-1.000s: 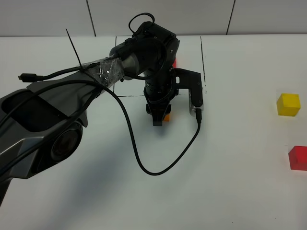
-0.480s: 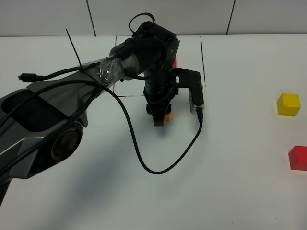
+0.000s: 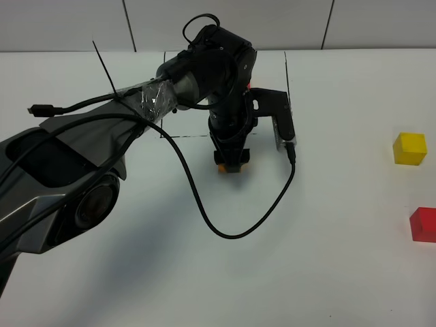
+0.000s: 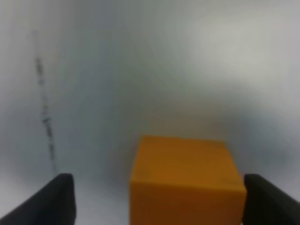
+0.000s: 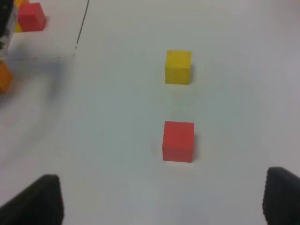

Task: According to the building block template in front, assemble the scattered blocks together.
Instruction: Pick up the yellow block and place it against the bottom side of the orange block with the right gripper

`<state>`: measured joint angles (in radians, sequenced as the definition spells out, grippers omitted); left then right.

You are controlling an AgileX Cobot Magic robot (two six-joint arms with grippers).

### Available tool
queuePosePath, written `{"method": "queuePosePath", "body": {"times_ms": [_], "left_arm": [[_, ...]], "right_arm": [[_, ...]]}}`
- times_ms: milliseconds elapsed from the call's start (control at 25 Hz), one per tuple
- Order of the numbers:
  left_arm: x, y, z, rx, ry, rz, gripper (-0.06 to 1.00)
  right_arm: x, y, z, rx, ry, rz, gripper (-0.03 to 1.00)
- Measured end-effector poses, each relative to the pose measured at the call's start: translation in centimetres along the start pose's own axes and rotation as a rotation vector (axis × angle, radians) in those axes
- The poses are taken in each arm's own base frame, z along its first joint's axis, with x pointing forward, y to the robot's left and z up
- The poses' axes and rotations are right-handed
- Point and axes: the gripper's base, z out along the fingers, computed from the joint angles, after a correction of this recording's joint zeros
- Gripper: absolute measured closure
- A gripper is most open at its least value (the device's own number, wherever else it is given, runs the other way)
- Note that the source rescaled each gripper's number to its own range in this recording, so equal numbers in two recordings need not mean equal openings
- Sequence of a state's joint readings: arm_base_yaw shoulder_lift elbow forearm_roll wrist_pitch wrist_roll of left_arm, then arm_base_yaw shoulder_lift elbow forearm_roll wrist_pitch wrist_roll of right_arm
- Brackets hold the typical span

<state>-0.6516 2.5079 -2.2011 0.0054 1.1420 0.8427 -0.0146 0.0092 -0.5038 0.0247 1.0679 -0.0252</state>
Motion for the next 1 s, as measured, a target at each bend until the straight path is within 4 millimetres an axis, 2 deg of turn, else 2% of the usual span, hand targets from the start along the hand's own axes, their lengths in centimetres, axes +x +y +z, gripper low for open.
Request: {"method": "queuePosePath", "body": {"times_ms": [120,240,320,440,600,760,840,1000], "left_arm": [[0.1,-0.1,-1.2,-0.005,-0.003,-0.011,0.0],[0.4,0.1,-2.8,-0.03,0.004,-0.051,-0.02],[1.1,0.6,-3.9,-0.045,0.007,-0.111,-0.03],[3.4,2.3,-5.6,-0.073,-0.013,-0.258,-0.03],[8.3,5.4,-8.0,-0.115,-0.037,-0.502,-0.03],[13.9,7.9,-10.0,-0.119,-0.09,-0.77,-0.03],[17.0,8.5,-11.1,-0.113,-0.106,-0.864,-0.03],[22.6,7.9,-12.3,-0.089,-0.08,-0.996,-0.03]], "right_arm": [[0.0,0.0,0.0,0.0,0.0,0.0,0.24],[0.0,0.0,0.0,0.0,0.0,0.0,0.24],[0.0,0.0,0.0,0.0,0.0,0.0,0.24],[0.0,0.0,0.0,0.0,0.0,0.0,0.24],[0.0,0.0,0.0,0.0,0.0,0.0,0.24],[0.0,0.0,0.0,0.0,0.0,0.0,0.24],[0.0,0.0,0.0,0.0,0.0,0.0,0.24],[0.0,0.0,0.0,0.0,0.0,0.0,0.24]]}}
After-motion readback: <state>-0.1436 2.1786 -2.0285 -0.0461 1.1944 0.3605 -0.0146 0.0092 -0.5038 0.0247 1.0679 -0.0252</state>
